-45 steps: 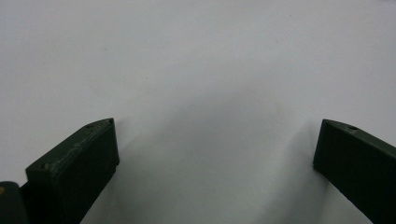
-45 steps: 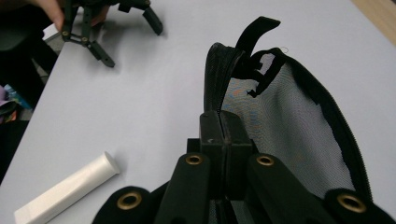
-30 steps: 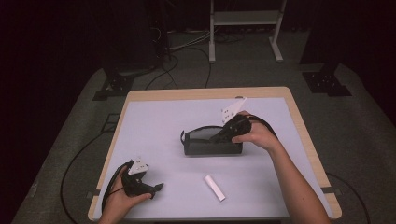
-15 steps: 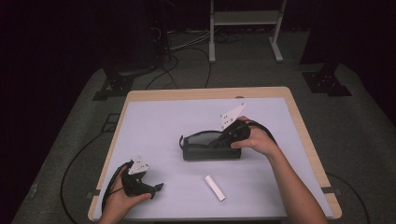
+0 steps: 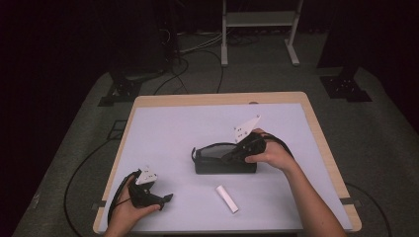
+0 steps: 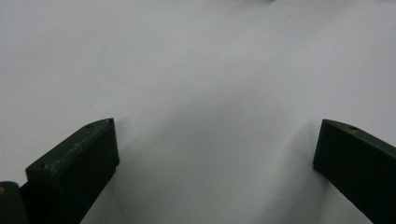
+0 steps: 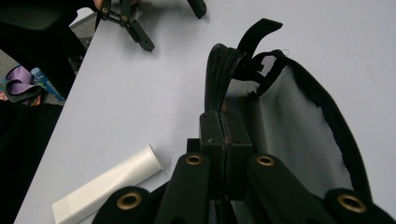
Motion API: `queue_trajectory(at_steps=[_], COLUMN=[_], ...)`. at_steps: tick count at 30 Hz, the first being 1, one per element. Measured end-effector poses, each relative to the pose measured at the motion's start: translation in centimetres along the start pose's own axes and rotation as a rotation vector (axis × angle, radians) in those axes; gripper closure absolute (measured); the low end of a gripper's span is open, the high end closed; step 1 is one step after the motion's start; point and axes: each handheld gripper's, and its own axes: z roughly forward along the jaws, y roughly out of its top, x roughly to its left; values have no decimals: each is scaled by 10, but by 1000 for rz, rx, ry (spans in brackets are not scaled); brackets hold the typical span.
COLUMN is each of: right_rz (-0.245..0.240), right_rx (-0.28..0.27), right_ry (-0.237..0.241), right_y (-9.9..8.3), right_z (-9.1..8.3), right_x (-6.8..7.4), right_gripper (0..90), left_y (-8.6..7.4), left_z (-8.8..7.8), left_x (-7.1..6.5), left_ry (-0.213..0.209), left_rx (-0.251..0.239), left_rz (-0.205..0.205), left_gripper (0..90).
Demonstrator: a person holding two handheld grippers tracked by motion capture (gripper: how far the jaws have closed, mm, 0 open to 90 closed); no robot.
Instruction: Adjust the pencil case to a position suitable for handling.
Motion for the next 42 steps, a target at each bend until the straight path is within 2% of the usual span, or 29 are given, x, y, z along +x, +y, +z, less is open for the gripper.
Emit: queue_trajectory(at_steps=[8, 17, 29, 31, 33, 36, 38, 39, 40, 41, 42], right_rz=[-6, 5, 29, 29, 28, 27, 29, 31, 31, 33, 33], right_rx=[7, 8, 13, 16, 7, -5, -16, -23, -23, -25, -25], right_ry=[6, 11, 23, 19, 7, -8, -24, -49, -49, -77, -77], right_y=[-2, -6, -11, -11, -10, -9, -7, -6, -6, -6, -6], right_z=[5, 11, 14, 14, 12, 10, 6, 3, 3, -1, -1], right_x=[5, 14, 18, 20, 21, 21, 23, 24, 24, 25, 25], right_gripper=[883, 881, 866, 839, 774, 741, 705, 669, 669, 627, 627], left_y=[0, 0, 0, 0, 0, 0, 0, 0, 0, 0, 0], left_z=[0, 0, 0, 0, 0, 0, 0, 0, 0, 0, 0], left_x=[0, 0, 0, 0, 0, 0, 0, 0, 0, 0, 0], left_ry=[1, 1, 1, 1, 1, 1, 1, 0, 0, 0, 0], left_rx=[0, -4, -4, -4, -4, -4, -4, -3, -3, -3, -4], left_rz=[3, -2, -2, -2, -2, -2, -2, -2, -2, -2, -2], left_gripper=[0, 0, 0, 0, 0, 0, 0, 0, 0, 0, 0])
